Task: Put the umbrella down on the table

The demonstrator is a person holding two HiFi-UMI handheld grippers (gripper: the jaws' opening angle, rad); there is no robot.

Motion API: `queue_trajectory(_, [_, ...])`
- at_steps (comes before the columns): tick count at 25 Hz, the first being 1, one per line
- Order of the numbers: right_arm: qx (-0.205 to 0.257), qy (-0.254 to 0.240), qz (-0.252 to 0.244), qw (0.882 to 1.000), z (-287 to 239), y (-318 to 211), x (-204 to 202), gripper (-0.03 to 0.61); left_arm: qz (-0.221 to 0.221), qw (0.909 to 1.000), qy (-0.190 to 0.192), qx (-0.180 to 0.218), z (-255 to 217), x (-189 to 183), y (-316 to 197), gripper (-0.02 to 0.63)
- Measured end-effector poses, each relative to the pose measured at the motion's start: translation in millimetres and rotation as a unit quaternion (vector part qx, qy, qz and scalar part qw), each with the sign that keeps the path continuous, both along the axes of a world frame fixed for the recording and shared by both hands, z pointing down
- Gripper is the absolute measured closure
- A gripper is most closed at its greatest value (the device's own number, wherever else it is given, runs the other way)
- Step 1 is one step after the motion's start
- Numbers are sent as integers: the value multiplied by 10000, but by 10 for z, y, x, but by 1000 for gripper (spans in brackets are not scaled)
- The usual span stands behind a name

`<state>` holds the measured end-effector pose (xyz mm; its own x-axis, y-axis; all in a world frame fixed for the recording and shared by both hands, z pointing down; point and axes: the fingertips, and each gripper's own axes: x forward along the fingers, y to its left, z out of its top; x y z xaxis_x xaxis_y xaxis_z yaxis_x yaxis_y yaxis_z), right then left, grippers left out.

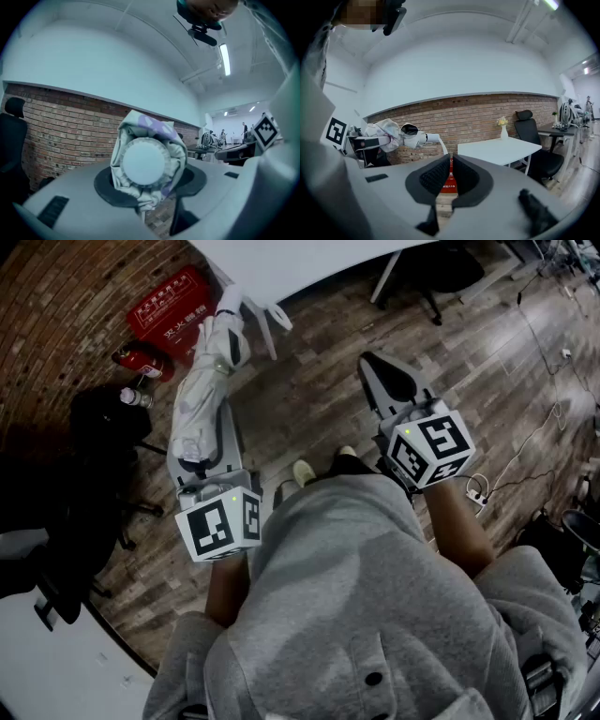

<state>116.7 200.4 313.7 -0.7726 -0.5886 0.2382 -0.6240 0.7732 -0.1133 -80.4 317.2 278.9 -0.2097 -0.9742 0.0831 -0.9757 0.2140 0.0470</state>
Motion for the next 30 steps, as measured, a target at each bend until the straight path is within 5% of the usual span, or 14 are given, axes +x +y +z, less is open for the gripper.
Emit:
queue_trajectory(6, [187, 32, 30, 9998, -92, 45, -104, 546, -53, 9997, -229, 5, -3, 4, -11, 410])
queue_trajectory(30, [175, -14, 201, 9996, -119, 59, -106, 546, 151, 9997, 76, 156, 6, -9, -36, 410])
